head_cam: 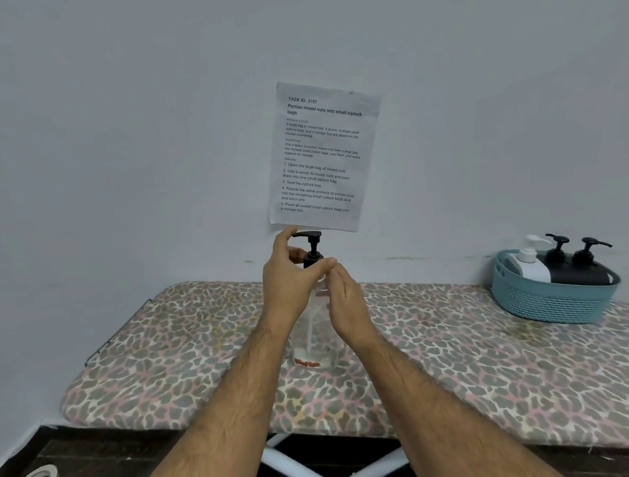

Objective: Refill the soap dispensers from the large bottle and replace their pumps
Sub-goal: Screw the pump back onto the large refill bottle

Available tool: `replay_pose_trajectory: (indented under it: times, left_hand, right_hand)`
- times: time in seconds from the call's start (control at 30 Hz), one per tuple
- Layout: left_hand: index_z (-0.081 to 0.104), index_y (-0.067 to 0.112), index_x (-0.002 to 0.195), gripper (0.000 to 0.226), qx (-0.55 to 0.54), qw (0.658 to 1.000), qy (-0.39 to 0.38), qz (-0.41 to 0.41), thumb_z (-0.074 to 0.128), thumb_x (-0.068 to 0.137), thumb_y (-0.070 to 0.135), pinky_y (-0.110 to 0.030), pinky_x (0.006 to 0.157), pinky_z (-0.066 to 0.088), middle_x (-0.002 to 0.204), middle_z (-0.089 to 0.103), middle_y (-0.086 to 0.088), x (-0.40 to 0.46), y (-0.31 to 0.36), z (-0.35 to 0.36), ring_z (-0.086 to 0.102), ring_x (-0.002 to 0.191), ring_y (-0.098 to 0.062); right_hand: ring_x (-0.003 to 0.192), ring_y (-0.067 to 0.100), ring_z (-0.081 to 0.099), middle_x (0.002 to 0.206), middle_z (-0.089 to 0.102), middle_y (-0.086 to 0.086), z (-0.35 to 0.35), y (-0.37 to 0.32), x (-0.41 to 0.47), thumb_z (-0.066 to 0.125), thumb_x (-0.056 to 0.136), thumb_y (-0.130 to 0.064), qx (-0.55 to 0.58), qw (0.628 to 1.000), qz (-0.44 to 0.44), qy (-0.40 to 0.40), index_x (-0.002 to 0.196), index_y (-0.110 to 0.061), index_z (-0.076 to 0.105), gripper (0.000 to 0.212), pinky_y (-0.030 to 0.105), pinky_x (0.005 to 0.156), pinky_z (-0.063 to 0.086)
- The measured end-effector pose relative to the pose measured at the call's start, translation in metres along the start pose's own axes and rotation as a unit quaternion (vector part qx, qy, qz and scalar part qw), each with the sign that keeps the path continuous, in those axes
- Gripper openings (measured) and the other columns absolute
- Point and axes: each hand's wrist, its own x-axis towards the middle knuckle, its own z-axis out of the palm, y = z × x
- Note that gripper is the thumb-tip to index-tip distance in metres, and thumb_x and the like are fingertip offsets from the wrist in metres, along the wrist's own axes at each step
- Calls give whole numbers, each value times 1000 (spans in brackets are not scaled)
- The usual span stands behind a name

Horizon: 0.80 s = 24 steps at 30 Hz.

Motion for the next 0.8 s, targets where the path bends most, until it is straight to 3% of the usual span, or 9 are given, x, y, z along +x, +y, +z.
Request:
replay_pose_trajectory:
  times: [0.13,0.23,0.37,0.43,0.53,0.6,0.8]
  left_hand:
    - [43,31,139,73,-20,1000,0,-14,82,77,29,-19,87,40,98,71,12,-1,-2,-4,62,101,4]
    - [29,31,151,73,-43,998,-48,-20,69,90,24,-27,102,42,116,71,2,-2,-9,-7,60,117,-6]
    - [12,33,156,70,-48,993,-99,-29,51,99,19,-23,106,36,134,61,-1,0,-10,-6,44,136,-7]
    - [15,30,156,75,-29,996,-84,-19,60,96,29,-27,108,36,130,60,7,0,-5,-3,50,126,-5]
    - [28,27,151,90,11,1000,-19,-2,80,79,37,-17,90,41,104,62,10,-1,-1,0,58,105,-5]
    - [34,26,147,90,12,1000,0,-5,85,73,35,-17,83,46,94,65,5,-1,0,1,62,94,-5]
    - [34,29,149,82,-12,1000,-3,-12,79,80,30,-17,90,40,100,71,12,-6,-2,-5,63,101,1]
  right_hand:
    - [101,7,64,110,67,-8,-2,-2,-1,26,107,-26,17,1000,5,9,114,-31,60,35,31,89,52]
    - [101,10,64,108,67,-12,0,-1,0,27,105,-30,9,1000,-3,14,111,-33,61,35,39,90,53]
    - [101,10,64,106,67,-14,2,0,-2,27,104,-33,1,1000,-3,20,107,-38,61,35,44,91,52]
    - [101,9,64,109,67,-14,1,-1,-3,25,104,-36,-4,1000,-5,16,114,-32,62,38,44,91,53]
    - [101,6,65,112,67,-13,-1,-2,-4,21,105,-43,-18,1000,9,2,121,-27,60,45,42,90,53]
    - [99,6,65,109,68,-12,-2,-2,-4,21,106,-44,-16,1000,10,1,118,-26,61,46,40,90,54]
    - [103,10,64,111,66,-10,-1,-1,-2,26,105,-29,3,1000,-3,15,118,-24,61,38,43,93,53]
